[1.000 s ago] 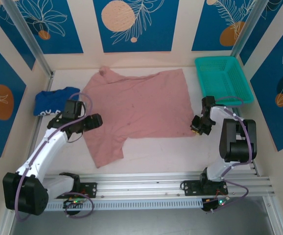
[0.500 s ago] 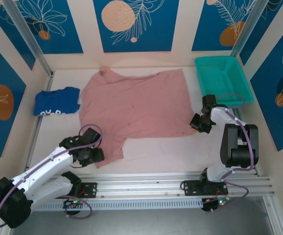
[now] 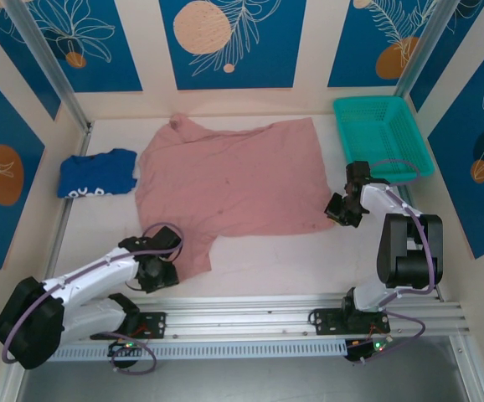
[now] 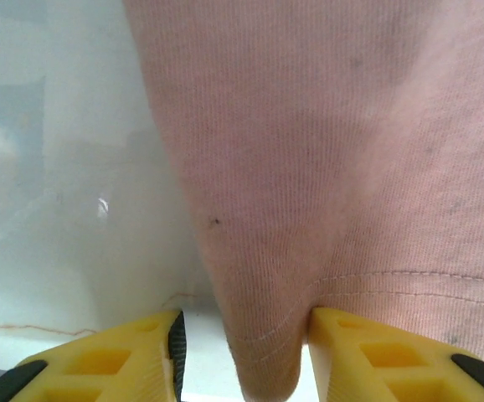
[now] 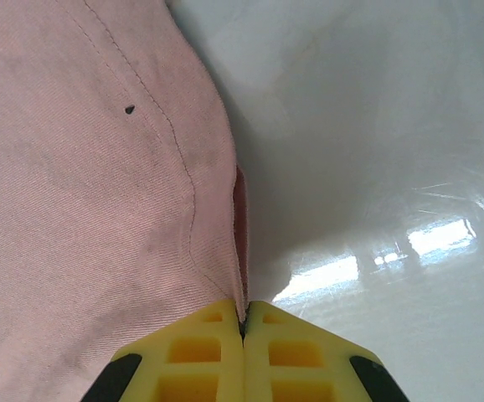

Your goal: Fold the inside-out t-shirt

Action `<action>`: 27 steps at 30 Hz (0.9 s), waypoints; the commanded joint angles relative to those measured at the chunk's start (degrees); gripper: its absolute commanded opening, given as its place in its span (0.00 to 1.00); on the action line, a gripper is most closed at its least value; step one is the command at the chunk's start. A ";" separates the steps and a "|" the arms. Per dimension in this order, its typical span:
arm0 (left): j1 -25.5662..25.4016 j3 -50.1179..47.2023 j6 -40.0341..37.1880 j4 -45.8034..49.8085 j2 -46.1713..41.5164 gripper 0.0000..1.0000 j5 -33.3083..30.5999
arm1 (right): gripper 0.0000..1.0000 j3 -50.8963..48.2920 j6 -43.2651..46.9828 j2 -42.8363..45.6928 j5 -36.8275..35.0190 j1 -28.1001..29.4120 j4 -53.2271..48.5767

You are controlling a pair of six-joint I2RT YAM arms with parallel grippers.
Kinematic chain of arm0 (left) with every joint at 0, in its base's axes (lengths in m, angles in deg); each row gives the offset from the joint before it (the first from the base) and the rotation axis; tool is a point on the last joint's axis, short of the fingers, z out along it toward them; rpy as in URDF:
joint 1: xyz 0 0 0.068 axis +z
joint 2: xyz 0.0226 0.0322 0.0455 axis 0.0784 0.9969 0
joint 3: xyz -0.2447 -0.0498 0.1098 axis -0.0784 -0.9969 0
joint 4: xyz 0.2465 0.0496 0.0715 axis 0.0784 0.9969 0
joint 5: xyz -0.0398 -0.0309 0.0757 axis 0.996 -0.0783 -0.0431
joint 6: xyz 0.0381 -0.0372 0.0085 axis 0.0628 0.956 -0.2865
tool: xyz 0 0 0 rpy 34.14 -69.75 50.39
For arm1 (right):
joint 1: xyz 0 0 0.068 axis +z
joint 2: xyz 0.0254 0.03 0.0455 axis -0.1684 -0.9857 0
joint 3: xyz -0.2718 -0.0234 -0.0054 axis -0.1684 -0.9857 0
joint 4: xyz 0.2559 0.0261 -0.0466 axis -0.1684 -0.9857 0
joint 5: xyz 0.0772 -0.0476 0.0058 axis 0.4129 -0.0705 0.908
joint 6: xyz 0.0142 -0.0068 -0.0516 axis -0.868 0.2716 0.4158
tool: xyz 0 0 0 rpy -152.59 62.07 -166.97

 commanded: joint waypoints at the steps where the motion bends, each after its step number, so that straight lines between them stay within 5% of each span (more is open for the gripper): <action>1: -0.67 -2.50 -0.66 -7.70 1.67 0.38 -0.57 | 0.02 -0.08 0.85 2.00 0.81 0.43 -0.69; 12: -0.61 -0.12 -0.72 -1.46 -5.87 0.00 -3.14 | 0.00 -2.81 -0.41 5.95 0.21 0.30 -1.52; 27: -0.67 8.23 7.67 21.88 -29.80 0.00 -0.28 | 0.00 -13.90 -4.81 25.27 4.74 -5.68 -4.64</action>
